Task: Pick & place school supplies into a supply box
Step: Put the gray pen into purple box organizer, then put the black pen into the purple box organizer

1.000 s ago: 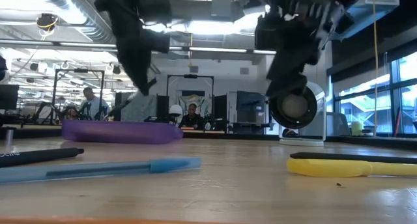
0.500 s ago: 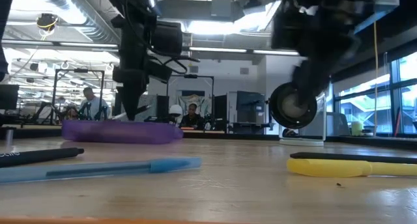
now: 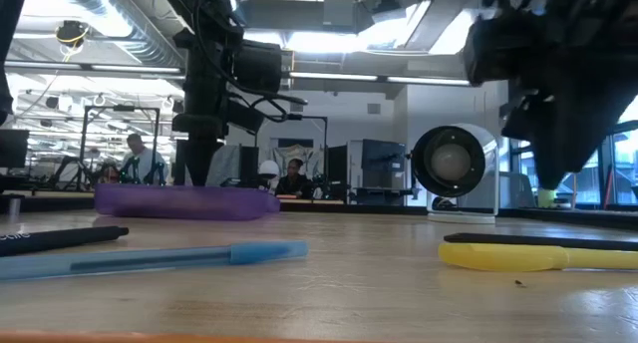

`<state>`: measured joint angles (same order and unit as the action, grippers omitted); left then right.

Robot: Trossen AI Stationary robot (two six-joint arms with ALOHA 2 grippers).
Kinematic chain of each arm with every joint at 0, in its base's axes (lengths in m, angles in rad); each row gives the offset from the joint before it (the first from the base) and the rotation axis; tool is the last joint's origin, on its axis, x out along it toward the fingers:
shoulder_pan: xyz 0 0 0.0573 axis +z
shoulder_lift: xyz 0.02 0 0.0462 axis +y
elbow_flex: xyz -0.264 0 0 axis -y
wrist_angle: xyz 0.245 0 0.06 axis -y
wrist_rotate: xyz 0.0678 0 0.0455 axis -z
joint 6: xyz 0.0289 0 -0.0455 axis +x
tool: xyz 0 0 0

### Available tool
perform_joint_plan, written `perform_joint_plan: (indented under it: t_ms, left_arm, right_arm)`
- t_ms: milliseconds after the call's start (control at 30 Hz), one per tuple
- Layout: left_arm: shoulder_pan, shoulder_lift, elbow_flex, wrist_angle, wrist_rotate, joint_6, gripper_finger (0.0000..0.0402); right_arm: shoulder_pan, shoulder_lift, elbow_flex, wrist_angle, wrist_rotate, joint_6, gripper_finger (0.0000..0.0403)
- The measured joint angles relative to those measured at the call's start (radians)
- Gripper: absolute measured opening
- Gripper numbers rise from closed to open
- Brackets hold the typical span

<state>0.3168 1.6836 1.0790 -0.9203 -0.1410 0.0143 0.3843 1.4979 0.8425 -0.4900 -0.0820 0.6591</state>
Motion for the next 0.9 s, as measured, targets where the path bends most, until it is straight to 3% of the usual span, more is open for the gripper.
perform_joint_plan:
  t_ms: [300,567,900]
  left_arm:
    - [0.0,-0.034,0.0,-0.001,0.002,-0.015,0.0101]
    - [0.0,-0.129,0.0,0.004,0.0,-0.027,0.0102]
    - [0.0,-0.203,0.0,0.012,-0.025,-0.027,0.0104]
  right_arm:
    - [0.117,0.0,0.0,-0.101,0.184,0.093,0.0174]
    - [0.166,0.001,0.0,-0.079,0.316,0.157,0.0174]
    - [0.221,0.059,0.0,-0.05,0.275,0.173,0.0174]
